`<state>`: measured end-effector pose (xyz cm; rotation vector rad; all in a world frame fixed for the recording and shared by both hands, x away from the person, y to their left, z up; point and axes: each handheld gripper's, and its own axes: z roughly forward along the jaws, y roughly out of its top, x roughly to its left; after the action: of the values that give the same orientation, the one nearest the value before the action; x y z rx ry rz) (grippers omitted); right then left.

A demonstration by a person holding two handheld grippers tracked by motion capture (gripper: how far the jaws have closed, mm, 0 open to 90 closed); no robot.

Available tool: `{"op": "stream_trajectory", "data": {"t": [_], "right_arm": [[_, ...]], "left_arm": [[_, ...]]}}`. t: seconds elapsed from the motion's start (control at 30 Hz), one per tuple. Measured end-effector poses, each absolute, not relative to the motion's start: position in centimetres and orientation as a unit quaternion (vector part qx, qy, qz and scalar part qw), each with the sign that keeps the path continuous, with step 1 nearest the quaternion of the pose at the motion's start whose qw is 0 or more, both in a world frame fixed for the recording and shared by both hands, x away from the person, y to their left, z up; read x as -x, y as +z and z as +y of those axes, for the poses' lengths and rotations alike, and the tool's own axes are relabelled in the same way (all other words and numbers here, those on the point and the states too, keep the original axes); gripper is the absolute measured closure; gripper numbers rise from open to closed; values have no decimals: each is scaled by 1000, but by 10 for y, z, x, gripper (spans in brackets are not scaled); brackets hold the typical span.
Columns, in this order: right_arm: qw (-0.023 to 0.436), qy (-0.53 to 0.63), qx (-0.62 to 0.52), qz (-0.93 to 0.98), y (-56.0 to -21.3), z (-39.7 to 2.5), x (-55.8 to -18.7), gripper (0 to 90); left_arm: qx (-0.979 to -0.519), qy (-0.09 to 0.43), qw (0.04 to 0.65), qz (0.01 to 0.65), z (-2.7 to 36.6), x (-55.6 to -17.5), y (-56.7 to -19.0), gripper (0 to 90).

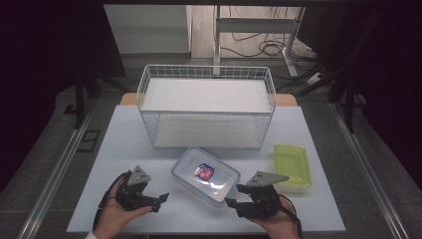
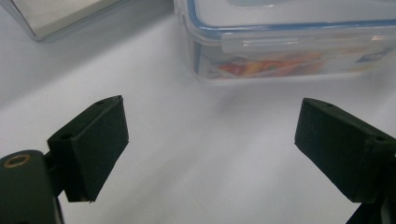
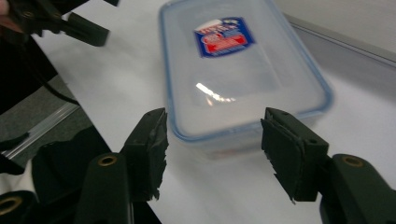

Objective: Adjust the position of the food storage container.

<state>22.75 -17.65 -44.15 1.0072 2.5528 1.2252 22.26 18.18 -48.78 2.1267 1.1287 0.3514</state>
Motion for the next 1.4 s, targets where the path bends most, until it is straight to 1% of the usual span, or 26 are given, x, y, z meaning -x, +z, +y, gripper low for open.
{"op": "stream_trajectory", "data": {"t": [0.1,0.2,0.37,0.53,0.63,0.8,0.87,1.1,1.17,1.4], "right_arm": [[55,409,-322,852,-440,-164,-229,462],[47,403,-303,862,-440,-148,-230,482],[24,389,-276,879,-447,-120,-225,554],[16,358,-263,896,-458,-102,-225,668],[11,334,-256,907,-467,-95,-226,760],[16,309,-249,918,-475,-90,-227,877],[19,301,-250,920,-477,-89,-226,889],[49,279,-251,926,-484,-90,-227,892],[45,280,-254,925,-483,-92,-229,893],[55,273,-260,925,-483,-101,-229,893]], "left_arm": [[-820,134,345,436,181,-222,-489,95],[-820,139,345,435,181,-222,-489,96],[-820,140,343,437,182,-221,-490,95],[-823,137,340,435,181,-221,-492,95],[-823,136,339,436,181,-222,-492,95],[-823,135,336,437,182,-223,-494,95],[-824,135,336,437,182,-223,-494,95],[-823,136,336,437,183,-223,-493,96],[-822,136,337,438,183,-223,-494,95],[-821,137,338,439,185,-223,-493,96]]}}
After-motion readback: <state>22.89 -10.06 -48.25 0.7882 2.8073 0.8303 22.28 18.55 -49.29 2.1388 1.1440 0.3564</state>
